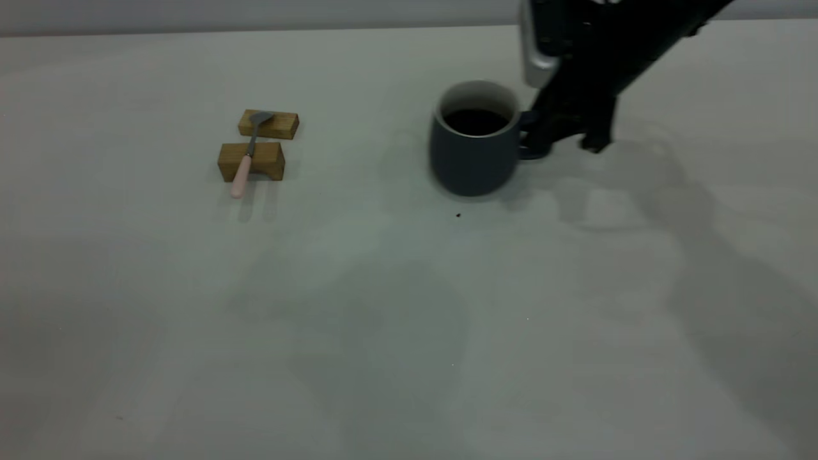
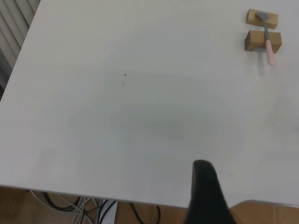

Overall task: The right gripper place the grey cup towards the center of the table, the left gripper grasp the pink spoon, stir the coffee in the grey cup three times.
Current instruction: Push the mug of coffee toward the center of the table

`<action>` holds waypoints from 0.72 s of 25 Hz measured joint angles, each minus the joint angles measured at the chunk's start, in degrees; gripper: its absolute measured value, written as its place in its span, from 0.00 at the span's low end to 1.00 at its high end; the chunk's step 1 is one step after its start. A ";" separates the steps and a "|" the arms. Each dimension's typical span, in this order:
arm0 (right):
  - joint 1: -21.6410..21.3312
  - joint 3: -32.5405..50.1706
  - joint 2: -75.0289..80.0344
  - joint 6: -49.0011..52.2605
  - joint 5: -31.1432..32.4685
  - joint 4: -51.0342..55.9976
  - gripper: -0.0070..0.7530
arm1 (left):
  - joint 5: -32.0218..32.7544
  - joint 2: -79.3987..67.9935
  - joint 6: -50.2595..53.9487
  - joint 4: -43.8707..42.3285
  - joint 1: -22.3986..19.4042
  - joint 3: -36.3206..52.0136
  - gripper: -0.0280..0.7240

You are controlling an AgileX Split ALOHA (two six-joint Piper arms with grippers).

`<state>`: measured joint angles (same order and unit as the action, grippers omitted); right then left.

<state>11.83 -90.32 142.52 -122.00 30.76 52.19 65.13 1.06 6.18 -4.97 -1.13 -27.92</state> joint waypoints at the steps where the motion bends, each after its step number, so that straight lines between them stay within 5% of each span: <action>1: 0.91 0.00 0.08 0.00 -0.57 1.33 0.22 | 0.00 0.00 0.00 0.00 0.00 0.00 0.78; 8: 5.41 0.00 0.08 0.00 -3.70 5.44 0.22 | 0.00 0.00 0.00 0.00 0.00 0.00 0.78; 18: 5.91 0.00 0.12 0.46 -2.65 7.86 0.22 | 0.00 0.00 0.00 0.00 0.00 0.00 0.78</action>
<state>17.74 -90.32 142.64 -121.54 28.11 60.04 65.13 1.06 6.18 -4.97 -1.13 -27.92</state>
